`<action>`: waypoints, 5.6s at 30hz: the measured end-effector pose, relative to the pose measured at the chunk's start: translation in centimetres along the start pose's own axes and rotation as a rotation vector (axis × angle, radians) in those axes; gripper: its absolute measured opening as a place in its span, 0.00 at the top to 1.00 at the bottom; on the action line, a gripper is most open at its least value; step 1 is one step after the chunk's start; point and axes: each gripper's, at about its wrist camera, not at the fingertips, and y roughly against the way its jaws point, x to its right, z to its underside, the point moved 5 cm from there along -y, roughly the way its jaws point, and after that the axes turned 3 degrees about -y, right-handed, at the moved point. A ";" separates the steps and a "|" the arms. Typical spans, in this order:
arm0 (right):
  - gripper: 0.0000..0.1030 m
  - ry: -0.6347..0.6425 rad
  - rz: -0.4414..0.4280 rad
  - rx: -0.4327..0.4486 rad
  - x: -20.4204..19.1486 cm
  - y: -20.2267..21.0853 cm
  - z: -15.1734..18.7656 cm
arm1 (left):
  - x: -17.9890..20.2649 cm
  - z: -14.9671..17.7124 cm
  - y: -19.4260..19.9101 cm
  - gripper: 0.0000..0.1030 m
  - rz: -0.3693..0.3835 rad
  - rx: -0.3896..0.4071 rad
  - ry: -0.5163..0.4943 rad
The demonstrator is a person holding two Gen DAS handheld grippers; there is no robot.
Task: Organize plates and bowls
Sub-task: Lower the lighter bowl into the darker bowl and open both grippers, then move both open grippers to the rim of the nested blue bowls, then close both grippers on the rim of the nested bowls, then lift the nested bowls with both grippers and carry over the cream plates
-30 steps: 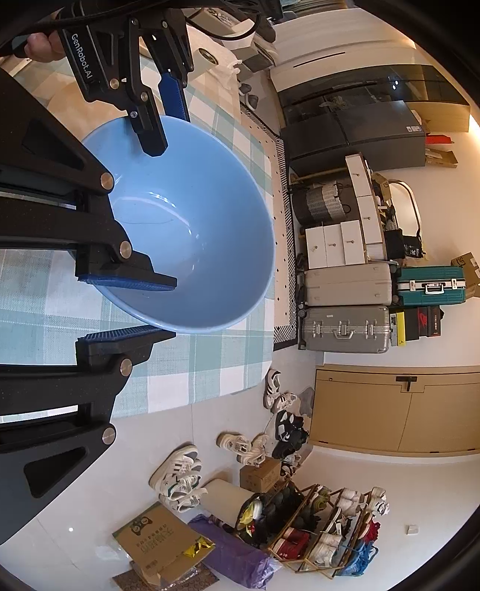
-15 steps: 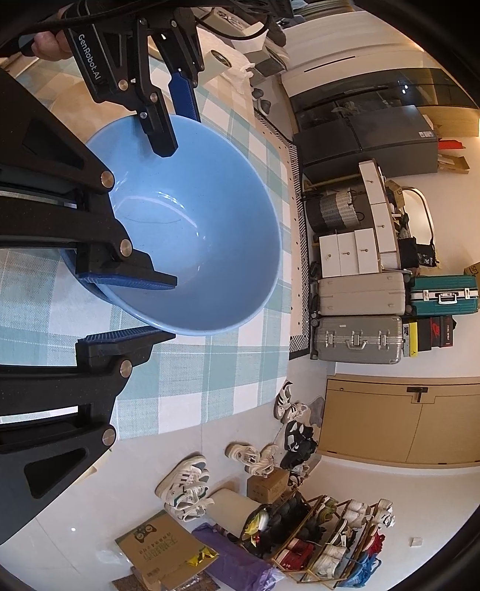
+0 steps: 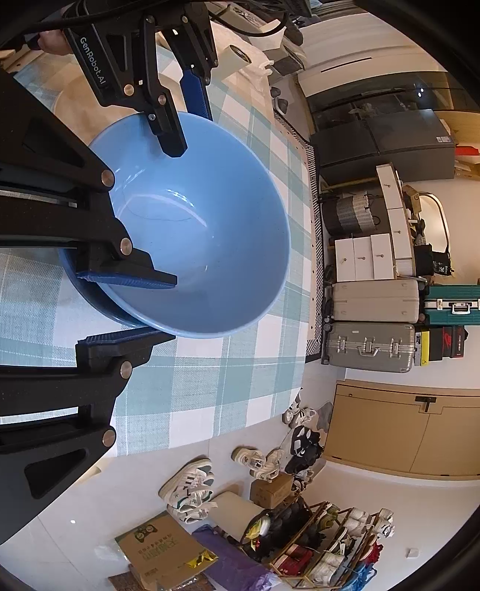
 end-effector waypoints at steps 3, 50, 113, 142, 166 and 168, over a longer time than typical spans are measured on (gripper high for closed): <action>0.80 0.012 0.009 -0.006 -0.3 -0.2 0.3 | -0.1 0.5 -0.5 0.66 0.003 -0.011 0.001; 0.48 0.066 0.075 -0.020 0.2 -1.5 2.0 | -0.6 1.5 -3.9 0.24 0.020 -0.039 0.013; 0.60 -0.186 -0.243 -0.014 1.5 -3.2 3.8 | -3.9 1.4 -8.0 0.75 0.224 -0.066 0.198; 0.62 -0.150 -0.224 0.045 0.4 0.6 2.9 | -3.6 1.0 -1.4 0.76 0.157 0.040 0.166; 0.62 -0.028 -0.287 0.076 -6.1 4.4 0.4 | -8.0 2.8 9.6 0.76 0.049 0.130 0.240; 0.62 -0.015 -0.294 0.077 -6.7 4.4 0.1 | -8.5 3.1 10.0 0.76 0.036 0.130 0.248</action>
